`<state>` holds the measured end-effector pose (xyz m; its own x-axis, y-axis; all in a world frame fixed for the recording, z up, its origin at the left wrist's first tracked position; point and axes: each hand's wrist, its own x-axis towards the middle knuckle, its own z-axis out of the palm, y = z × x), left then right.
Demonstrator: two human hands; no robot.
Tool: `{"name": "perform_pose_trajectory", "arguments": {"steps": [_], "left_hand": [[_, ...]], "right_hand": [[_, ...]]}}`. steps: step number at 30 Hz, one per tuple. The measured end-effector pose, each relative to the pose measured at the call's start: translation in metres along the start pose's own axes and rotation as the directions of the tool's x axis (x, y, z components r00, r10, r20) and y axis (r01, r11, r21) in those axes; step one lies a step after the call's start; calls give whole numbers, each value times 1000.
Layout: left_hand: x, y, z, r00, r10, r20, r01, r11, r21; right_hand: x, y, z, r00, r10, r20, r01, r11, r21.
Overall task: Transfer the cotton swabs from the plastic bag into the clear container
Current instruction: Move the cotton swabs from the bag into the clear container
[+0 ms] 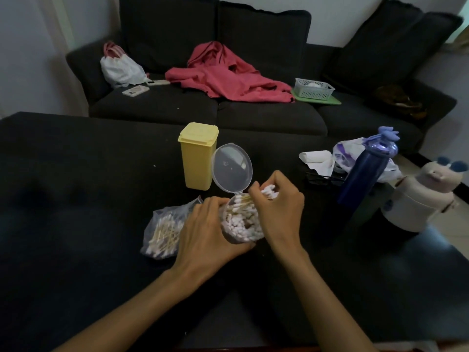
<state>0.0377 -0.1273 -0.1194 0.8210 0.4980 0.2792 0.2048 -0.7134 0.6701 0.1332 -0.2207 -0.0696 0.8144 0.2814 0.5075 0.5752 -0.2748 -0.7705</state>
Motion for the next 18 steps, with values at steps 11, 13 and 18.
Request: {"name": "perform_pose_trajectory", "arguments": {"steps": [11, 13, 18], "left_hand": [[2, 1, -4, 988, 122, -97, -114, 990, 84], [-1, 0, -3, 986, 144, -80, -137, 986, 97], [3, 3, 4, 996, 37, 79, -42, 997, 60]], "right_hand": [[4, 4, 2, 922, 383, 58, -387, 917, 98], [2, 2, 7, 957, 288, 23, -288, 958, -8], [-7, -3, 21, 997, 70, 33, -64, 984, -166]]}}
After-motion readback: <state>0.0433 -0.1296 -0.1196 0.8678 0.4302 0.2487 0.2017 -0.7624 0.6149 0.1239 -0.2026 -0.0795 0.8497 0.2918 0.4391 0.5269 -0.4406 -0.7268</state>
